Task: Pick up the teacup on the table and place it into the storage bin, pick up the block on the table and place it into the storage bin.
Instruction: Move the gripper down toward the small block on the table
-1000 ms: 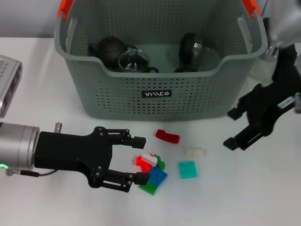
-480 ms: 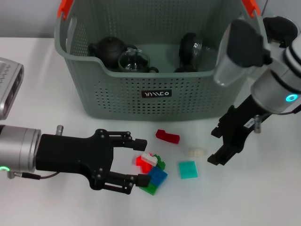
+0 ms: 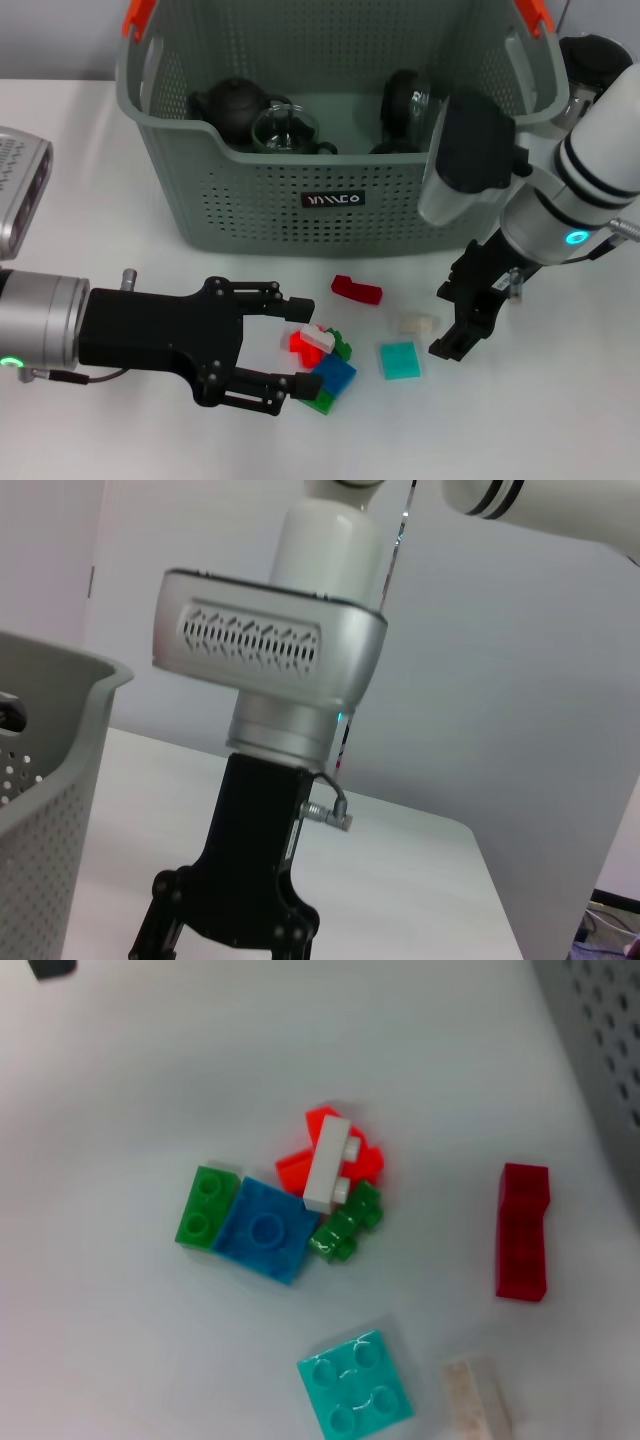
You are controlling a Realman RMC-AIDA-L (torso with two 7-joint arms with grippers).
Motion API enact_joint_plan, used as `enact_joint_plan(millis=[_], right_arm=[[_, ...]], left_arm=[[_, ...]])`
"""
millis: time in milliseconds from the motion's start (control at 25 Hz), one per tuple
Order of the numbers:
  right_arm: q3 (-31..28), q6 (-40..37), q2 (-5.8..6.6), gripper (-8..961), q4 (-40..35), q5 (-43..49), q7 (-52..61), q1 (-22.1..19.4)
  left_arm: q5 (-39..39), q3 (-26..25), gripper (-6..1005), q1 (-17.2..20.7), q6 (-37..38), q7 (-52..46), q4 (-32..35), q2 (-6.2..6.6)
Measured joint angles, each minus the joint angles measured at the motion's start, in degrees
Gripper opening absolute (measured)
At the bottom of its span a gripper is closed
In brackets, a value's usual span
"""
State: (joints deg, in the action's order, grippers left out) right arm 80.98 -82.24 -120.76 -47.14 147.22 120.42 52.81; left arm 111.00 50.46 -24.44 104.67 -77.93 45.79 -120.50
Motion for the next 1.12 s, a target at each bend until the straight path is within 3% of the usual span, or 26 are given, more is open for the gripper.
enact_joint_plan(millis=[480, 800, 1120], right_arm=[[4.7, 5.5, -0.11, 809, 2.3, -1.8, 0.5, -0.1], [9.2, 9.6, -0.26, 599, 3.9, -2.7, 2.5, 0.4], [10.2, 9.8, -0.20, 537, 3.9, -3.3, 2.7, 0.4]], left_arm=[[0.1, 0.2, 813, 0.1, 0.0, 0.1, 0.0, -0.19], [0.1, 0.2, 813, 0.1, 0.0, 0.1, -0.8, -0.12], [0.1, 0.2, 813, 0.1, 0.0, 0.1, -0.8, -0.09]])
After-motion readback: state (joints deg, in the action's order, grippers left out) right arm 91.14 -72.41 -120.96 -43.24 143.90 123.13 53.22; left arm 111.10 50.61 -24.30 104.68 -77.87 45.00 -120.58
